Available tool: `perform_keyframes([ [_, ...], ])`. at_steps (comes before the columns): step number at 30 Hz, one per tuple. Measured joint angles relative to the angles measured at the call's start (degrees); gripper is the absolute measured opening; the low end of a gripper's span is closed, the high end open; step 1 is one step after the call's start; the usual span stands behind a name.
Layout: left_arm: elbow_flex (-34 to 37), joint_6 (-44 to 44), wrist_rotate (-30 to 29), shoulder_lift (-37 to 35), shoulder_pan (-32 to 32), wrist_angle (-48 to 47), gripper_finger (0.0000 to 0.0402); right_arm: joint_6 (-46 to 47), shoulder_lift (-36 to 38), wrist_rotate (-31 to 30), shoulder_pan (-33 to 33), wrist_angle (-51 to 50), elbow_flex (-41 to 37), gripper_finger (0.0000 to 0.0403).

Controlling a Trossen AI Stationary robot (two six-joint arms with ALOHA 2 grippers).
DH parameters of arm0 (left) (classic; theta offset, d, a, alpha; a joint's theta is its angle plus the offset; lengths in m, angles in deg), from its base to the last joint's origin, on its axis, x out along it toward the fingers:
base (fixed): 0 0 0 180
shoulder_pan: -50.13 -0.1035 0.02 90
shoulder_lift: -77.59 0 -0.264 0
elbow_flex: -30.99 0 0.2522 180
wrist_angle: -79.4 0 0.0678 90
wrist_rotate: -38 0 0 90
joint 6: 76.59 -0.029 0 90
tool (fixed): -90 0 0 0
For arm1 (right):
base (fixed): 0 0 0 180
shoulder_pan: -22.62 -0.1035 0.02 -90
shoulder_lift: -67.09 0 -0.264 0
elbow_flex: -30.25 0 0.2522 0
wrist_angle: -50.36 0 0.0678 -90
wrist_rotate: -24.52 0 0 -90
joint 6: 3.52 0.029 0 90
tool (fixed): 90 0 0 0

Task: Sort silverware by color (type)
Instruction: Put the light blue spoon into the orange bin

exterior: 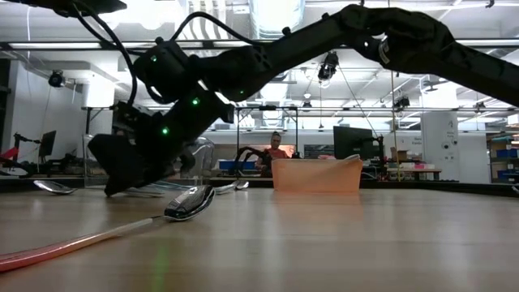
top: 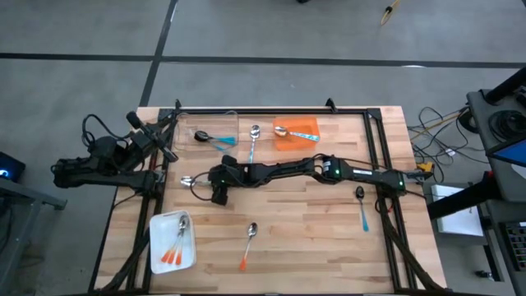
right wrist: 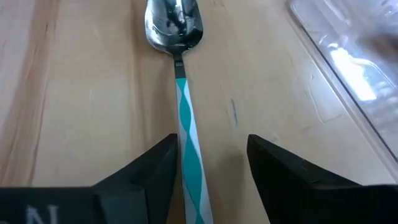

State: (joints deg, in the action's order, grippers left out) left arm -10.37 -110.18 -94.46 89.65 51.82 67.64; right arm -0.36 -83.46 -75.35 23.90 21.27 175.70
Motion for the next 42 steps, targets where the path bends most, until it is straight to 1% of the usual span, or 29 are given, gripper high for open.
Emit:
perform_keyframes([
  [4,0.0,0.0,0.0,0.0,0.0,0.0,0.0036,0.0,0.2,-0.1,0.0,0.5,-1.3,0.0167],
  [7,0.0,-0.2,0.0,0.0,0.0,0.0,0.0036,0.4,0.2,0.3,0.0,0.6,-1.7,0.0142],
  [11,0.0,-0.3,0.0,0.0,0.0,0.0,0.0036,2.0,0.2,2.8,0.1,0.7,-1.9,0.0089],
  [15,0.0,-0.3,0.0,0.0,0.0,0.0,0.0036,2.0,0.2,2.9,0.2,0.7,-2.0,0.0032],
  [25,0.0,-0.3,0.0,0.0,0.0,0.0,0.0036,0.7,1.4,3.9,-0.7,-1.4,-0.9,0.0028],
  [31,0.0,-0.2,0.0,0.0,0.0,0.0,0.0036,-0.8,6.8,5.0,-1.2,-9.5,-0.9,0.0028],
  [34,0.0,-0.2,0.0,0.0,0.0,0.0,0.0036,-2.2,9.9,5.9,-0.9,-15.4,-0.9,0.0028],
  [42,0.0,-0.2,0.0,0.0,0.0,0.0,0.0036,-5.6,19.2,6.1,-1.1,-31.9,-0.9,0.0028],
])
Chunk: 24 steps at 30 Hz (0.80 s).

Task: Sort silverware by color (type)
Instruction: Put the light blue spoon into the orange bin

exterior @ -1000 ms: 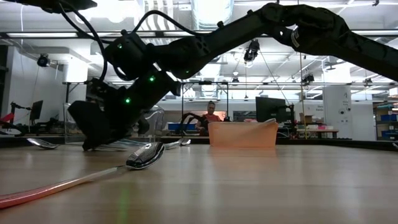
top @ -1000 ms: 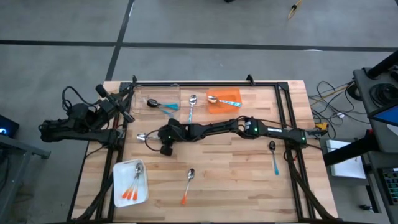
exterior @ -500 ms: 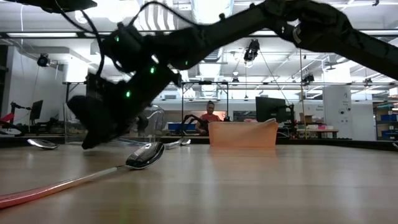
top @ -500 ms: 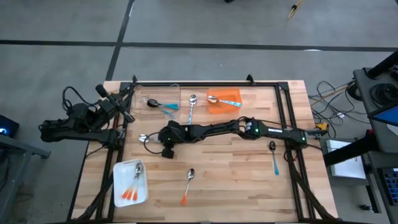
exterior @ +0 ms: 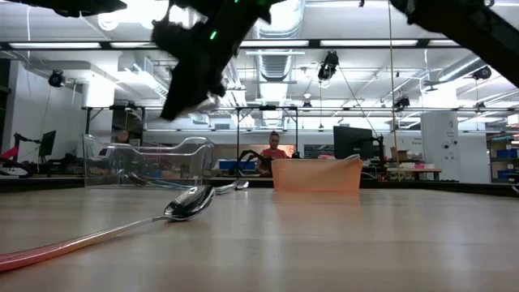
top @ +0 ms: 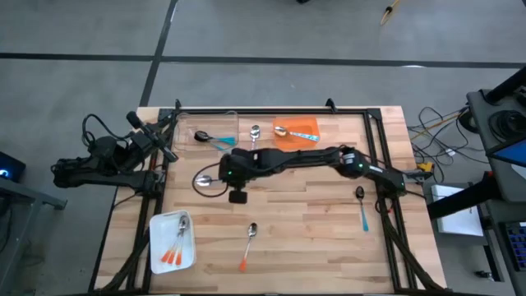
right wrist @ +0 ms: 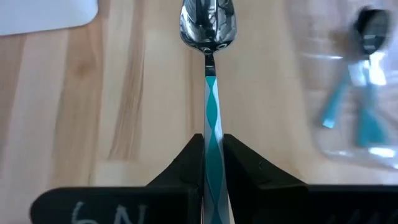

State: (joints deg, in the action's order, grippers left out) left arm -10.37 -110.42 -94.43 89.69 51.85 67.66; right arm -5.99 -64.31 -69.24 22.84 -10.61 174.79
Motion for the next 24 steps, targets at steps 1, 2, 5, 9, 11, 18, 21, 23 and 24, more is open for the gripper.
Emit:
perform_keyframes([
  [1,0.0,0.0,0.0,0.0,0.0,0.0,0.0036,-0.4,1.2,-0.1,0.1,-1.7,0.1,0.0028],
  [2,0.0,0.0,0.0,0.0,0.0,0.0,0.0036,-0.9,2.4,-0.3,0.3,-3.1,0.1,0.0028],
  [5,0.0,0.0,0.0,0.0,0.0,0.0,0.0036,-1.9,5.4,-0.7,1.1,-7.2,0.1,0.0028],
  [9,0.0,0.2,0.0,0.0,0.0,0.0,0.0036,-3.4,8.7,-0.7,3.5,-11.7,0.1,0.0028],
  [11,0.0,0.2,0.0,0.0,0.0,0.0,0.0036,-4.4,10.0,-1.2,5.3,-14.6,0.1,0.0028],
  [18,0.1,1.0,0.0,0.2,0.0,-0.6,0.0036,-8.4,10.7,-2.8,12.8,-24.8,0.1,0.0028],
  [21,0.1,1.8,0.0,0.3,0.0,-0.6,0.0036,-10.2,11.1,-2.8,15.8,-27.5,0.1,0.0028],
  [23,0.1,2.0,0.0,0.3,0.0,-0.8,0.0036,-10.8,11.5,-2.8,17.5,-29.2,0.1,0.0028],
  [24,0.1,2.2,0.0,0.3,0.0,-1.1,0.0036,-11.1,11.8,-2.7,18.3,-29.9,0.1,0.0028],
])
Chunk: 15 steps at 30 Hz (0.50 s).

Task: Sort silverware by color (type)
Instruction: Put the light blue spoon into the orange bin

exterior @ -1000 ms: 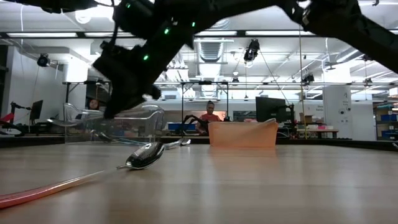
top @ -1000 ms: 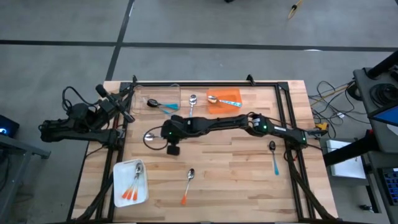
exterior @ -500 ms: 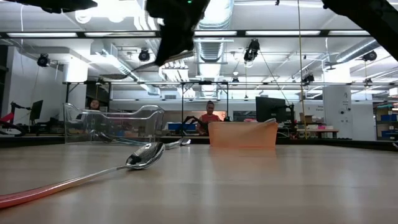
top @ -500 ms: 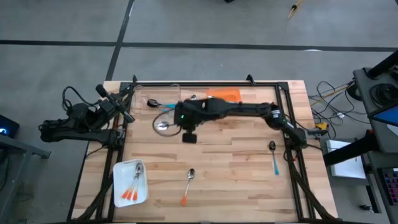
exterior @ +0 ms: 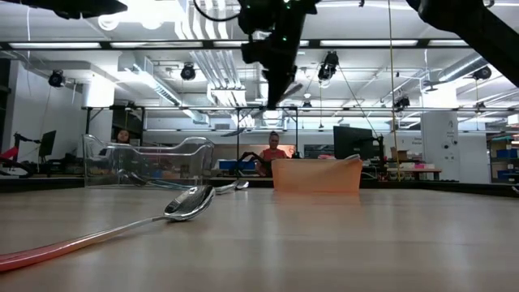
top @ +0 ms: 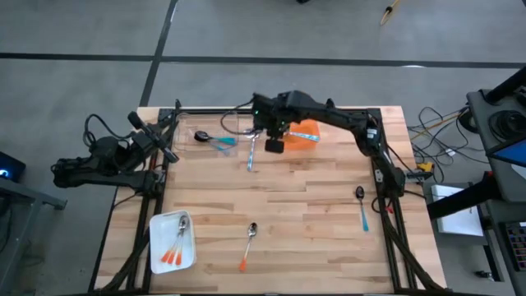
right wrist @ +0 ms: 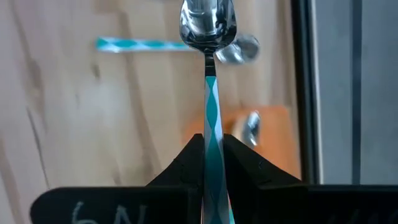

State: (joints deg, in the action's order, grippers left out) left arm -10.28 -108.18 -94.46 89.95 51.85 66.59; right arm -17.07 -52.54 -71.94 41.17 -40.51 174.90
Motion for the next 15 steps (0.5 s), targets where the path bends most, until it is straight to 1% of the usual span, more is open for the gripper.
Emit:
perform_keyframes([
  [6,0.0,0.7,0.0,0.0,0.0,-1.2,0.0036,0.1,2.1,0.0,5.0,-4.2,0.0,0.0028],
  [15,0.0,1.0,0.0,0.1,0.0,-1.6,0.0036,0.4,5.5,0.0,10.0,-5.7,-0.4,0.0028],
])
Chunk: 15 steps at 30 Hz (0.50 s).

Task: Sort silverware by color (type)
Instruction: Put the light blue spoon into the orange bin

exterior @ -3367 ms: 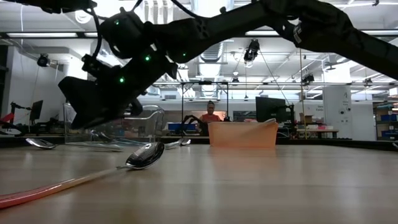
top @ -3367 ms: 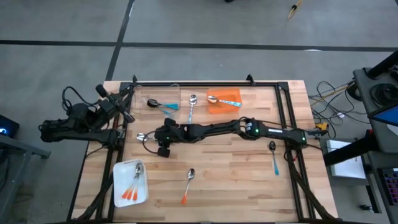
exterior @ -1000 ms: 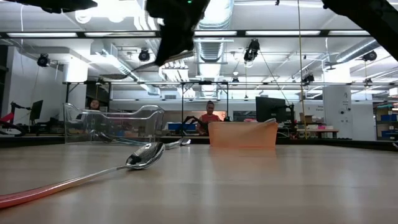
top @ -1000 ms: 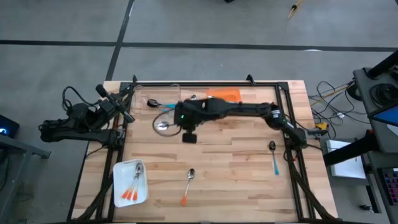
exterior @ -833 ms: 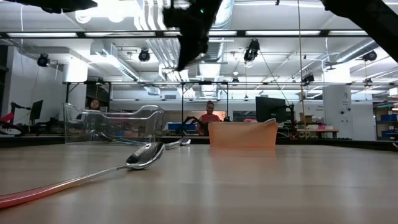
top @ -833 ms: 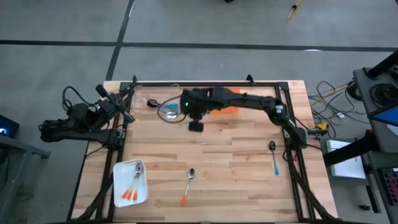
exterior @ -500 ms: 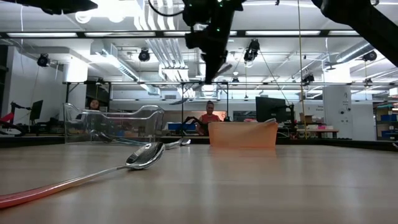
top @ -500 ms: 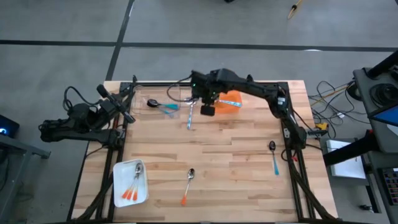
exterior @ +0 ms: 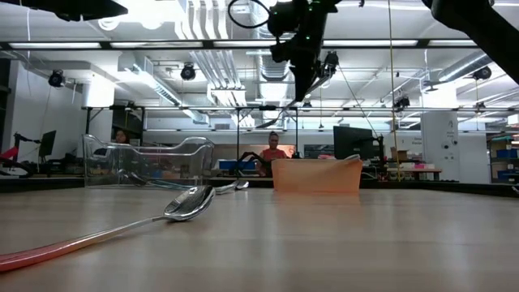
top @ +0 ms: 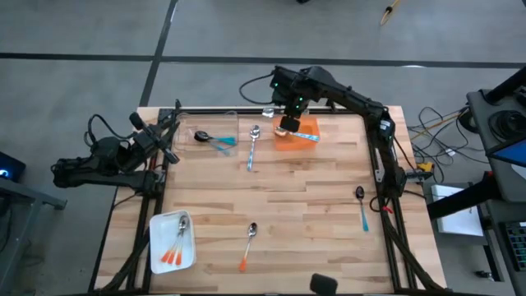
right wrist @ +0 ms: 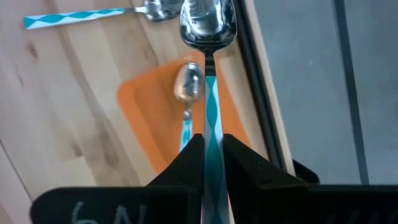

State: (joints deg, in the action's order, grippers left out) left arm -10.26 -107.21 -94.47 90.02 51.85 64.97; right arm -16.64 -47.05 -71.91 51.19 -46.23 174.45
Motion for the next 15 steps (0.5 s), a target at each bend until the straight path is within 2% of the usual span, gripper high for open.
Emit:
perform_keyframes([
  [8,0.0,0.8,0.0,0.0,0.0,0.1,0.0036,-1.8,4.0,0.1,2.4,1.7,-4.9,0.0028],
  [15,0.0,2.6,0.0,0.0,0.0,-0.6,0.0036,-3.2,8.6,0.6,4.3,9.1,-15.9,0.0028],
])
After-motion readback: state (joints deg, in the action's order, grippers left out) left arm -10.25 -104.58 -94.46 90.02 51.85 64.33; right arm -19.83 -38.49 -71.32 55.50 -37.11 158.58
